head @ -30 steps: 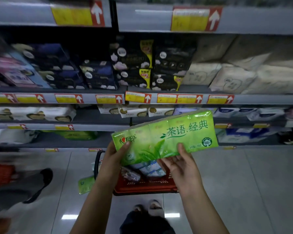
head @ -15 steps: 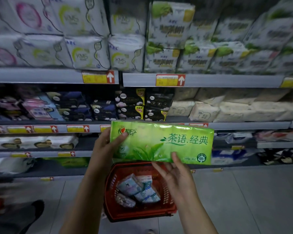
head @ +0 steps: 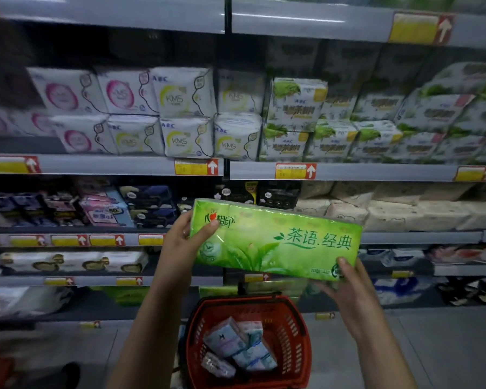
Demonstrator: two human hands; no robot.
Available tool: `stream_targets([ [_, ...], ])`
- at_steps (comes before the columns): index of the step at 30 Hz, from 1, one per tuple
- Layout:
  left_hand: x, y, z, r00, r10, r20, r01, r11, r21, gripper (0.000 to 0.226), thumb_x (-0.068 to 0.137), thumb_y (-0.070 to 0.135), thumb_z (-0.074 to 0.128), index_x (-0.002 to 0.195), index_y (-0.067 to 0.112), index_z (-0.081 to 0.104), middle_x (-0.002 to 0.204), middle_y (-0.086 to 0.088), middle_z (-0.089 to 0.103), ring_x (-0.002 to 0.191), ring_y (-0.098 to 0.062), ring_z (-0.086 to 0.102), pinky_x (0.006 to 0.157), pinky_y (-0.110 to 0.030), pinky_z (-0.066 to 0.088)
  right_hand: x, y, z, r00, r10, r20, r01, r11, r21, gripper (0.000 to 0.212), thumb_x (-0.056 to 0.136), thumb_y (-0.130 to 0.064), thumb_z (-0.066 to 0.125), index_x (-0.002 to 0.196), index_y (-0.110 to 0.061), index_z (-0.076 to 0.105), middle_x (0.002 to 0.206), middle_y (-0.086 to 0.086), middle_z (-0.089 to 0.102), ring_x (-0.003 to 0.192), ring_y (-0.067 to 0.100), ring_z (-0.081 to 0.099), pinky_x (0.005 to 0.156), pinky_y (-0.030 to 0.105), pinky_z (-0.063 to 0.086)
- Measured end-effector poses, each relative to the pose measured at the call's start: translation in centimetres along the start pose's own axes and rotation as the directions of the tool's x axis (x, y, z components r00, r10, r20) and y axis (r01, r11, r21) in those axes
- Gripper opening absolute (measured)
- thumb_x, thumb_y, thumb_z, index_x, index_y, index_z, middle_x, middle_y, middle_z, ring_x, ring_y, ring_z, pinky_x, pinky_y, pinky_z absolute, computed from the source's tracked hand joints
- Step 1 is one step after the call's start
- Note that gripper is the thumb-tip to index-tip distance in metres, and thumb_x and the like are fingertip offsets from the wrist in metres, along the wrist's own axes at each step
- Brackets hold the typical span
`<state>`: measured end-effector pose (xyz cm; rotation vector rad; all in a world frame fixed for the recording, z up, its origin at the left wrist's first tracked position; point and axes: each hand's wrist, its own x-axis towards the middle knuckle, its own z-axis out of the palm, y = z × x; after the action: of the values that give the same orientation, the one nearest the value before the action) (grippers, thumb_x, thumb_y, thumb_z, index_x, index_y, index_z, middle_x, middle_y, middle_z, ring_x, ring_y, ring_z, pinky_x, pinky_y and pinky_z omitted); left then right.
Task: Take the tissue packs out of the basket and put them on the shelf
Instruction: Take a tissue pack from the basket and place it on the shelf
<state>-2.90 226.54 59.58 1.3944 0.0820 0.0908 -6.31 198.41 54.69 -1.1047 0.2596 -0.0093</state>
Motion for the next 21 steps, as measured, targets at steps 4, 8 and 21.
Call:
stream_targets([
  [4,0.0,1.4,-0.7,1.0,0.007,-0.015,-0.007,1.0,0.009,0.045,0.071,0.034,0.069,0.113,0.019,0.064,0.11,-0.006,0.071,0.098,-0.024,0.07,0.077,-0.042,0.057,0.4,-2.3,2.1,0.997,-0.07,-0.025,0.065,0.986,-0.154,0.121,0.029,-0.062,0.089,0.136,-0.023,0.047,0.13,-0.001,0.059,0.115,0.018,0.059,0.071,0.034,0.059],
  [8,0.0,2.6,-1.4,0.998,0.05,-0.047,-0.048,0.998,0.04,0.045,0.074,0.032,0.067,0.117,0.019,0.063,0.112,-0.002,0.071,0.1,-0.02,0.069,0.079,-0.039,0.057,1.0,-3.2,3.4,0.994,-0.105,0.005,0.104,0.973,-0.209,0.121,0.03,-0.066,0.087,0.137,-0.025,0.046,0.134,-0.001,0.056,0.114,0.018,0.06,0.082,0.042,0.056],
  [21,3.4,4.7,0.5,0.992,0.04,-0.121,-0.04,0.999,-0.004,0.055,0.07,0.038,0.07,0.122,0.021,0.059,0.116,-0.005,0.069,0.106,-0.028,0.066,0.087,-0.049,0.053,5.4,-7.5,4.5,0.982,-0.179,0.066,0.19,0.954,-0.231,0.093,0.03,-0.07,0.083,0.114,-0.039,0.06,0.117,-0.007,0.067,0.108,0.016,0.063,0.089,0.044,0.051],
])
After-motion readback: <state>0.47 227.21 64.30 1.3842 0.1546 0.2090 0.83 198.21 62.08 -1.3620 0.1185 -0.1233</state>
